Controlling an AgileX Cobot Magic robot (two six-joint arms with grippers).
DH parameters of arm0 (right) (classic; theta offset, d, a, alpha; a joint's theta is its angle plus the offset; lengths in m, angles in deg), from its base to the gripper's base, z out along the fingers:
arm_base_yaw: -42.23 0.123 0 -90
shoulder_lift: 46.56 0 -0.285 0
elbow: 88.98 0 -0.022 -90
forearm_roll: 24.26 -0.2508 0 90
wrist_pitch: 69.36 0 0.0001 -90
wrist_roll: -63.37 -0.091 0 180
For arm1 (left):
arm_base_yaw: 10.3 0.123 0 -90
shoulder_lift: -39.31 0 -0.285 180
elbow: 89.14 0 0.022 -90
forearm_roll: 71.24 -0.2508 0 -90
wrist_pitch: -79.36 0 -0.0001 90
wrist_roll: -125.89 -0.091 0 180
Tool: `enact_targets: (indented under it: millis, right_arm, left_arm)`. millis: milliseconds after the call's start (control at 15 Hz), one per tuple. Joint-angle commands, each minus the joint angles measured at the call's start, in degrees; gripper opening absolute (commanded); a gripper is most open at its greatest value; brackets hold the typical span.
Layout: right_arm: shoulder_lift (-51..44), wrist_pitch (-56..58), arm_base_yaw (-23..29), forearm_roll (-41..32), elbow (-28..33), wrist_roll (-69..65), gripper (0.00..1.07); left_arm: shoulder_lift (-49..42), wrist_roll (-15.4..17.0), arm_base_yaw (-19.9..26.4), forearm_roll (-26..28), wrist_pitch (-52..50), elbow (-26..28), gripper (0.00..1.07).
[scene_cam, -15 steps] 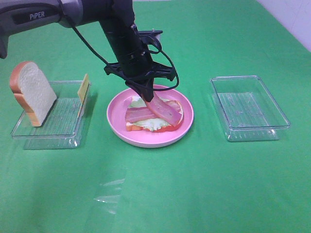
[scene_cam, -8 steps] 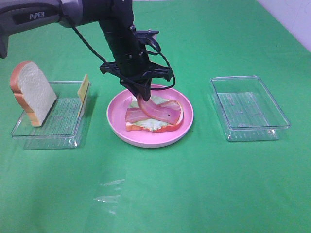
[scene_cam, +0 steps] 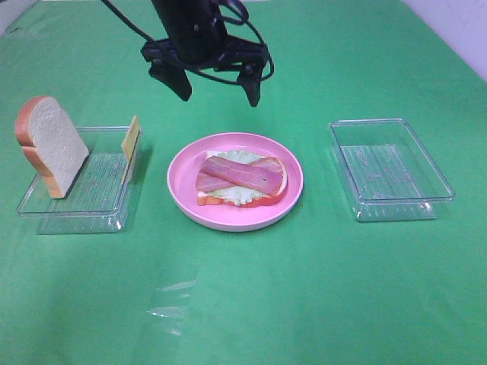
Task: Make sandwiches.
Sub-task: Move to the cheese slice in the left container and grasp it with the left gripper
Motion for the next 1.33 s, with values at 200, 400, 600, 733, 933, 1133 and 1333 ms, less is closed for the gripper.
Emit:
enact_targets:
  millis: [200,400,600,733,933,1133,1333]
  right_arm:
    - [-1.6,-0.17,0.11,0.0,0.11,0.34,0.94]
    - [-1.6,-0.17,0.11,0.0,0.11,0.34,0.94]
    - [-1.6,-0.17,0.11,0.0,0.11,0.34,0.94]
    - [-1.6,-0.17,0.11,0.0,0.11,0.34,0.94]
    - [-1.6,-0.17,0.11,0.0,0.11,0.34,0.94]
    - [-1.6,-0.17,0.11,0.0,0.11,0.34,0.94]
    - [-1.6,-0.17,0.11,0.0,0.11,0.34,0.94]
  left_arm:
    - [-12.61,2.92,3.84,-4.07,6.02,-16.21,1.01]
    - [-13.52,3.27,8.71,-3.21,6.02,-20.68,1.01]
    - [-11.46,2.92,10.83,-3.44,6.02,-20.63,1.01]
    - [-8.77,2.81,11.57,-3.72,5.16,-19.25,1.01]
    - [-3.44,3.09,11.57,-3.72,4.58,-15.53,1.01]
    - [-0.4,3.27,11.57,-3.95,2.41,-14.09,1.01]
    - [1.09,3.27,11.57,-4.93,1.89,-13.98,0.99]
